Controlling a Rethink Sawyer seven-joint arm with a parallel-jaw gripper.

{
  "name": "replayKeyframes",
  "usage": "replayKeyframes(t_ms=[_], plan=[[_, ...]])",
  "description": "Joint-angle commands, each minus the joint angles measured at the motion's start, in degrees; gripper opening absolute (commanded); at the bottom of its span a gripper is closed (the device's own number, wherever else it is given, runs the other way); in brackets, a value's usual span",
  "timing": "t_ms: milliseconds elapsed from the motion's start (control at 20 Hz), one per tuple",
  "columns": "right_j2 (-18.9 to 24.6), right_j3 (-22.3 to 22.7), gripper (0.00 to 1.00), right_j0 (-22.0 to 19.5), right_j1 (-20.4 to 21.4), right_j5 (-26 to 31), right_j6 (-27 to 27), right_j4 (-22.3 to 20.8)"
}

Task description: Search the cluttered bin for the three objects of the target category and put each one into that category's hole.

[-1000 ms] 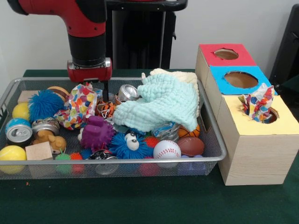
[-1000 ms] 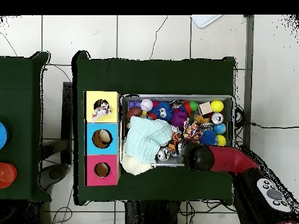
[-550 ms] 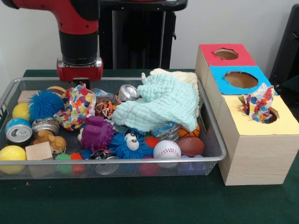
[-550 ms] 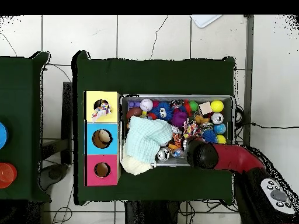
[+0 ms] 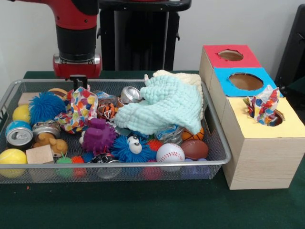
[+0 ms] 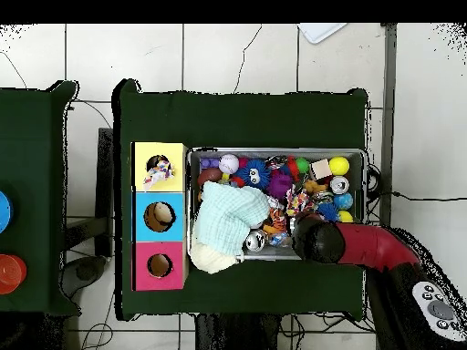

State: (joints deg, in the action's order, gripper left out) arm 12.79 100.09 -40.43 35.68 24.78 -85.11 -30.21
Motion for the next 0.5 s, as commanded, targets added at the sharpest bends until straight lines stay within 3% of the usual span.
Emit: replayKeyframes(t_ms=[50,200,400,500], plan=[[0.92,-3.01,0.00,0.53,3.11,9.70,0.61,1.55],[2.50,-0.77,0.00,0.00,7.53,14.58,1.94,4.21],[4.10,0.80,0.00,0.30,15.22,27.17,4.41,9.80],[4.62,1.11,0.00,0.11,17.27,30.50,5.32,11.28]])
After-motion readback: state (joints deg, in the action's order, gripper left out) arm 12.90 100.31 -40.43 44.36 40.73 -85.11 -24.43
